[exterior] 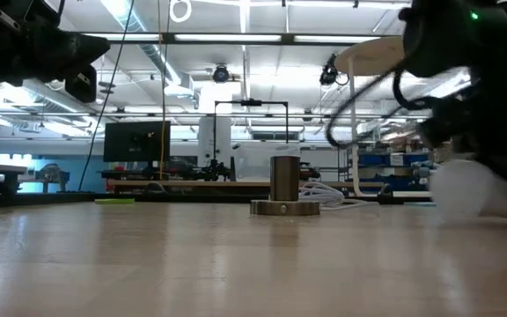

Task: Screw lightbulb
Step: Insert the lightbulb into the lamp

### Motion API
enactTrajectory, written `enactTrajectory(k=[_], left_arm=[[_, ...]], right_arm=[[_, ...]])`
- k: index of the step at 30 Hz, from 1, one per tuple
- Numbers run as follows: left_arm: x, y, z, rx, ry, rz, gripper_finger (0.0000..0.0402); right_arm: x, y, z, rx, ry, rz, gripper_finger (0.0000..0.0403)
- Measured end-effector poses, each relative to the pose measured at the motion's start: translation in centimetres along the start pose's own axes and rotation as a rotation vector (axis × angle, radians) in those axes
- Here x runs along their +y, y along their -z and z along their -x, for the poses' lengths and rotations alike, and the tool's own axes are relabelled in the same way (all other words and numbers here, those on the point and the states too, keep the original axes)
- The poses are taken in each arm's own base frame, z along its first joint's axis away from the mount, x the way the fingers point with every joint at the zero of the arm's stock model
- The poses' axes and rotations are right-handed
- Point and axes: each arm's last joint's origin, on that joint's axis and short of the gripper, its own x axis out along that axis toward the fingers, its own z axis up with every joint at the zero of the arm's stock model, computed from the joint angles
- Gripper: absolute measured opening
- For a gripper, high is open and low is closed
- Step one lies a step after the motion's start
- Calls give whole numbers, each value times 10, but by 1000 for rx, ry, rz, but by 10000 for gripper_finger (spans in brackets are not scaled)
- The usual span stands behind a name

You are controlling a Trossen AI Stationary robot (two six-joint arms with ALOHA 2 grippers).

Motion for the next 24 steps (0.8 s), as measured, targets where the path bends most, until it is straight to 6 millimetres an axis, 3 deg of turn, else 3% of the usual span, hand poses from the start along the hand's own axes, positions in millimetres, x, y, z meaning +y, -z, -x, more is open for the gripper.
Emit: enactTrajectory(k=[8,16,19,24], left_arm=[[-1,-6,0,-67,2,-1,6],[0,-8,-7,-83,-14,-44,26],[0,-9,-12,-72,-45,-77,42],[2,-15,-22,-89,-112,-101,50]], right_arm=[[17,-39,40,-314,-33,43,155],[13,-87,87,-703,33,38,155],[5,-103,91,-837,26,11,155],[-19,-121,77,-962,27,-74,155]])
